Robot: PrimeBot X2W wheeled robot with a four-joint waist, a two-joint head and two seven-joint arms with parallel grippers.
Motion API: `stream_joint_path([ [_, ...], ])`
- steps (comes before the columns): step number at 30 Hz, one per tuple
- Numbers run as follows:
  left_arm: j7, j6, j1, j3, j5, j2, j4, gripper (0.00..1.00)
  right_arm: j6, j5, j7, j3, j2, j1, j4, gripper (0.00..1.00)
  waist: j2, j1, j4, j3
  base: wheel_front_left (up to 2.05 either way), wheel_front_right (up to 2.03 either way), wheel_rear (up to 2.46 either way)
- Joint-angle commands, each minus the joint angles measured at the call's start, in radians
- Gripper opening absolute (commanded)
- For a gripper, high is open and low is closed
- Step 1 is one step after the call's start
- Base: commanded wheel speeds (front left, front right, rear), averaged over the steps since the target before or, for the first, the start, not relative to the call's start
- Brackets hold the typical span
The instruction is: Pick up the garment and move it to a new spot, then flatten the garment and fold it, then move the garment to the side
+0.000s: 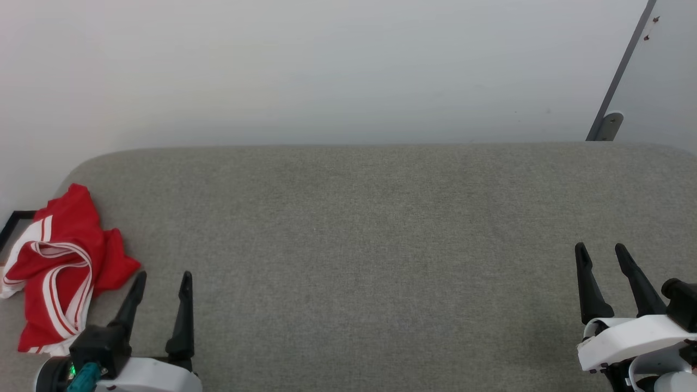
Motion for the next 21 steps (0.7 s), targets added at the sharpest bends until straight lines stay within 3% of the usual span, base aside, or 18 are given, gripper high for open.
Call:
stream_joint_path([
  [1,-0.007,-0.004,0.011,0.002,0.014,0.005,-0.004,1.0,-0.001,-0.016,-0.007,0.002,-0.005,0.003,-0.006,1.0,-0.0001,0.0,0.0,0.0,0.0,0.0,0.0],
  [21,-0.015,-0.017,0.013,0.022,-0.01,-0.01,0.002,1.0,-0.001,-0.042,-0.011,-0.009,-0.001,0.019,-0.019,1.0,-0.0001,0.0,0.009,-0.011,0.0,0.0,0.0],
])
